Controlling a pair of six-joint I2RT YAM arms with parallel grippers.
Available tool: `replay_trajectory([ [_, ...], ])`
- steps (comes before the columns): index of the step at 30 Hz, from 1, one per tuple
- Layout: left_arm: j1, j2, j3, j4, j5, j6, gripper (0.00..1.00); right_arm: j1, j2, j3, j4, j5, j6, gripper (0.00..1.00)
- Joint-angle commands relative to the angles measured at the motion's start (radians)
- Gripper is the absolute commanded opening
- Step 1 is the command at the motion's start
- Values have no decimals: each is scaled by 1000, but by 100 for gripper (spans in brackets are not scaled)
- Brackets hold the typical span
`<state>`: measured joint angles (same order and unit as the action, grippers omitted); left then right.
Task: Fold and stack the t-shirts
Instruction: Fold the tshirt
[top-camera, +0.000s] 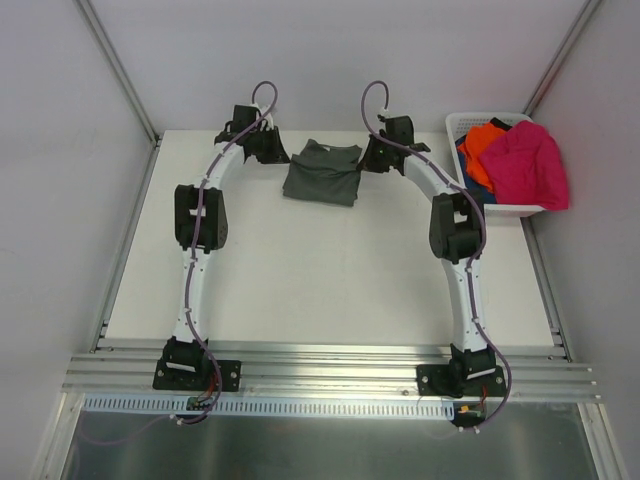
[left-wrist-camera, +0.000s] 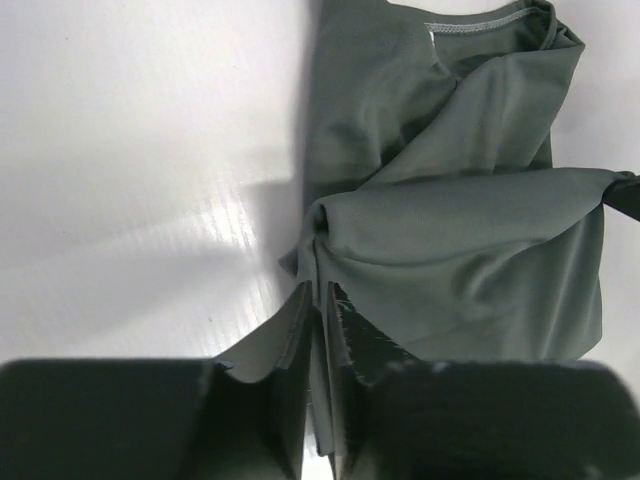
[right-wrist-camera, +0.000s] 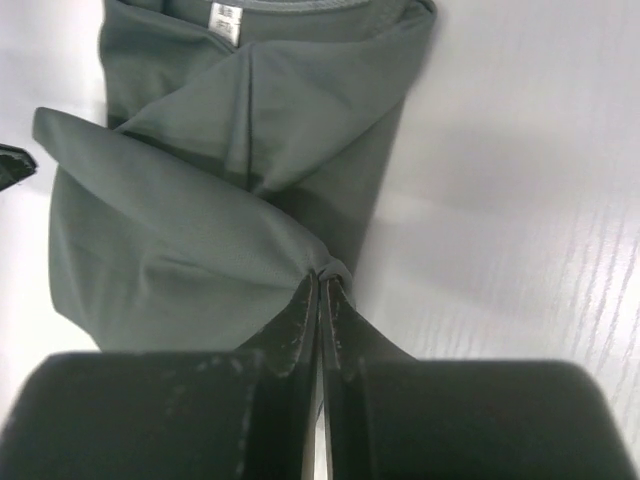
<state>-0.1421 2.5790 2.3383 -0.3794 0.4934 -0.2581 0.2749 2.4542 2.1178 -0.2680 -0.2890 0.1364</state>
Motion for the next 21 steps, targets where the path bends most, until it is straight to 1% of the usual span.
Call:
replay_trajectory([
  [1,19,-10,61,33,-3,33,8,-9,5,74,41,36,-29,1],
  [5,25,-25,58,36,16,40,3,-8,-9,74,43,14,-27,0],
  [6,30,-32,55,36,20,36,0,-8,-17,68,46,10,-26,1],
  [10,41,-78,41,39,28,25,1,-6,-67,28,47,-15,-6,0],
  [11,42,-80,42,42,30,25,9,-6,-78,18,47,-19,-6,1],
  [12,42,-80,44,42,28,29,31,-6,-81,16,46,-19,-8,0],
  [13,42,-74,52,43,34,34,35,-6,-81,13,46,-19,-11,1],
  [14,44,-69,56,43,39,39,37,-6,-81,11,44,-18,-14,0],
  [18,50,-5,108,43,57,51,38,-5,-72,10,44,-24,-11,1],
  [21,50,20,147,45,65,36,35,-2,-72,13,47,-21,-14,1],
])
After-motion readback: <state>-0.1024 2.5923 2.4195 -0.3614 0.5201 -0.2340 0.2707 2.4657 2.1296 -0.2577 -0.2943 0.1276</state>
